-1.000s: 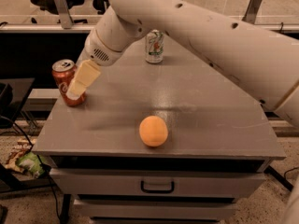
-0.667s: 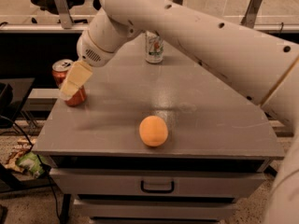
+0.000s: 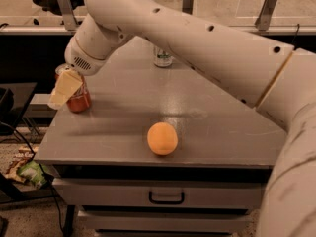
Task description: Knock coke can over
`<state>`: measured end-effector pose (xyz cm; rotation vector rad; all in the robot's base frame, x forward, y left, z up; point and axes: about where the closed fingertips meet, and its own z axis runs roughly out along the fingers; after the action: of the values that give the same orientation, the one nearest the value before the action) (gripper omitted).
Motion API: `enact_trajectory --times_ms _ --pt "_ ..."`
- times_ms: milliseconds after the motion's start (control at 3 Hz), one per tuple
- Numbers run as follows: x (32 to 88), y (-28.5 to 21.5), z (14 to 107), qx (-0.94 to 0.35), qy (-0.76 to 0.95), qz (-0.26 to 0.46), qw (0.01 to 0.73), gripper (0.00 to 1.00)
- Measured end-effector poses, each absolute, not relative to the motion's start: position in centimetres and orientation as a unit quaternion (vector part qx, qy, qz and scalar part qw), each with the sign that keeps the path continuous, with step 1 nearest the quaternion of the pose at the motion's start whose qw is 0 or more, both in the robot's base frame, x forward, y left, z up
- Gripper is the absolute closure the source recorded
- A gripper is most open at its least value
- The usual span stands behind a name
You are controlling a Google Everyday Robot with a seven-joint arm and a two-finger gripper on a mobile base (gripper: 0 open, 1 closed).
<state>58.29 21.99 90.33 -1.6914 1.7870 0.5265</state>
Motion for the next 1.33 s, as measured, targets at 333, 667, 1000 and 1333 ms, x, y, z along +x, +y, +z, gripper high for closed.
enact_trajectory --times_ms 333,667,1000,1333 --pt "58.4 22.3 89.8 -0.638 0.681 0.203 0.297 0.49" --pt "59.6 20.3 90.4 -0.639 0.687 0.206 0.279 0.8" --pt "61.3 16.6 91.6 -0.651 0.691 0.196 0.248 1.0" --pt "61.9 12.8 92.2 -0.678 0.686 0.164 0.206 1.0"
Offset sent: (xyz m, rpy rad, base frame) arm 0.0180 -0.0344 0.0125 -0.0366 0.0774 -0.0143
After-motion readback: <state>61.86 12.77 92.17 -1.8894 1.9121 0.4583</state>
